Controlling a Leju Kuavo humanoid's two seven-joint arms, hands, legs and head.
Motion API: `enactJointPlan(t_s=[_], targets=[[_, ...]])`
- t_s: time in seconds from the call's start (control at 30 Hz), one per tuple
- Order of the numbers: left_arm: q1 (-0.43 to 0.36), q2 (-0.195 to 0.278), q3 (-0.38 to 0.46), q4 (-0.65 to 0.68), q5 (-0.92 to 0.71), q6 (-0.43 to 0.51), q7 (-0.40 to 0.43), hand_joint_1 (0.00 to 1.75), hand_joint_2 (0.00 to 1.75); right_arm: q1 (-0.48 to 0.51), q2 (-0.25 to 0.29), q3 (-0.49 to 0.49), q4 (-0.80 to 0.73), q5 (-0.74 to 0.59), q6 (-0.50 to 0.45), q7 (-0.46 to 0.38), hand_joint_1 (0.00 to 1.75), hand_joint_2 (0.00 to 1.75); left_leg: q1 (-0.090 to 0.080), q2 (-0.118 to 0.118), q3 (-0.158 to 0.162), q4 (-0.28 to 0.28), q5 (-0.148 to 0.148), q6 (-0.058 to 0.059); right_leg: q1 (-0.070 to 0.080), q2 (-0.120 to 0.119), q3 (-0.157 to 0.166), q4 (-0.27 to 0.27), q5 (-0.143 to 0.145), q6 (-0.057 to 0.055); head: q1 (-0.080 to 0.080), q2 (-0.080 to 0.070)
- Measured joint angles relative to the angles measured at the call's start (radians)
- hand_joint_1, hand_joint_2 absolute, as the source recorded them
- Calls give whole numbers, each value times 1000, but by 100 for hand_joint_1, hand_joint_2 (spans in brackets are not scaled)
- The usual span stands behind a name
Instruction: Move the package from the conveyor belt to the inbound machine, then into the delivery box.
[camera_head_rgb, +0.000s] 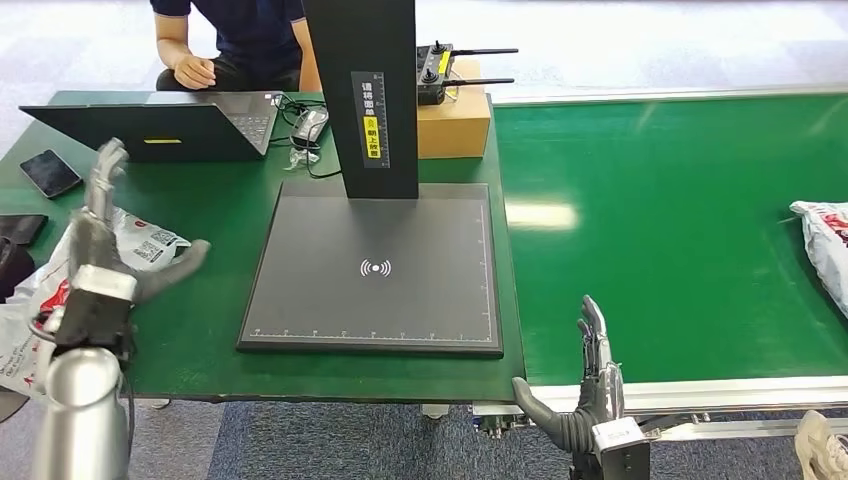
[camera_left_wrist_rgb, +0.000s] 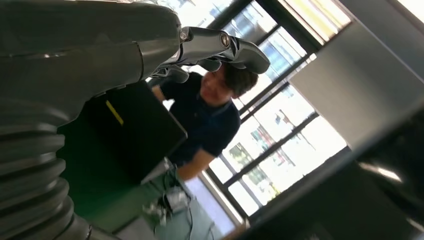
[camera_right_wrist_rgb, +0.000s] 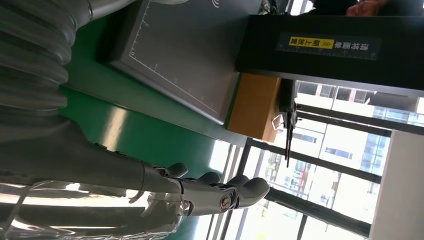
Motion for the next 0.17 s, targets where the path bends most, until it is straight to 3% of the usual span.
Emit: enactJointPlan(t_s=[0.17], targets=[[127,-42,-113,-47,-13,0,-19,0,175,9,1,-3,-4,0,0,0,0,175,0,-1,0,0,-1,0,0,0,0,0,-1,1,0,0]])
